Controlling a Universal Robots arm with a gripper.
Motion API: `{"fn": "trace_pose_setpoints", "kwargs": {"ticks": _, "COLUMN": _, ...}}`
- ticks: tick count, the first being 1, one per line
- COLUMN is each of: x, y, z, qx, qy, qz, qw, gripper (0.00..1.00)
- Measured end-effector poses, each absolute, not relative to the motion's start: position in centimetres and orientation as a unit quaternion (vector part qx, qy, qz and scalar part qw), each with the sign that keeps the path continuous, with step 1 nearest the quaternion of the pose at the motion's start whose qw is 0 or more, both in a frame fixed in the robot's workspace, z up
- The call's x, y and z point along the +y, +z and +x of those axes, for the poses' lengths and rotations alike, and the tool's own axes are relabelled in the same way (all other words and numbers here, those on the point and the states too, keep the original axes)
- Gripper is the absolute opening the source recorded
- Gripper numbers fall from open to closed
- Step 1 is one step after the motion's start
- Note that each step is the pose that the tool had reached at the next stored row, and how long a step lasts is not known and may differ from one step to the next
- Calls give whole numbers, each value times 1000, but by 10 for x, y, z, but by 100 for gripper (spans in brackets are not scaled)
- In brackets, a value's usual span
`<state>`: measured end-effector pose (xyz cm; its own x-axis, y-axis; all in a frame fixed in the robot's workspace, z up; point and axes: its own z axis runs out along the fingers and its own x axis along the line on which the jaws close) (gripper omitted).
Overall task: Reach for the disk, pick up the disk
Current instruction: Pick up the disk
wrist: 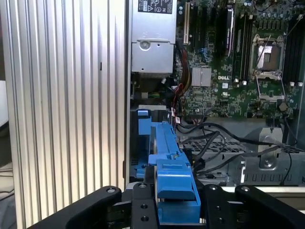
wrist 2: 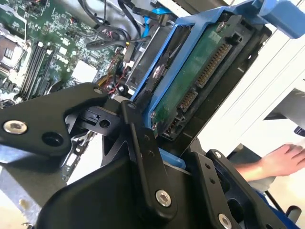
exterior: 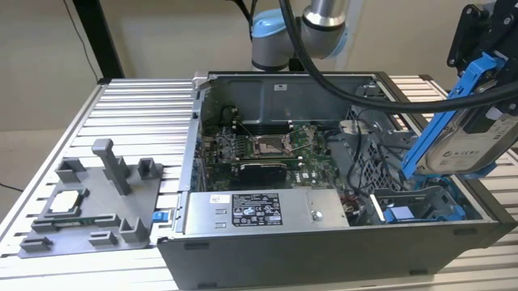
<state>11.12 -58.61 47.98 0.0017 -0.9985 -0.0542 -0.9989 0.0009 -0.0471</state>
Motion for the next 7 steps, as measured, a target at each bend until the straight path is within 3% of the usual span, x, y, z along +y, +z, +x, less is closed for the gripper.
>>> {"fn": "trace_pose_setpoints", "kwargs": {"ticks": 7, "x": -586, "y": 480, "z": 111, "qx": 706, "qy": 3, "qz": -707, "qw": 36, "gripper": 0}}
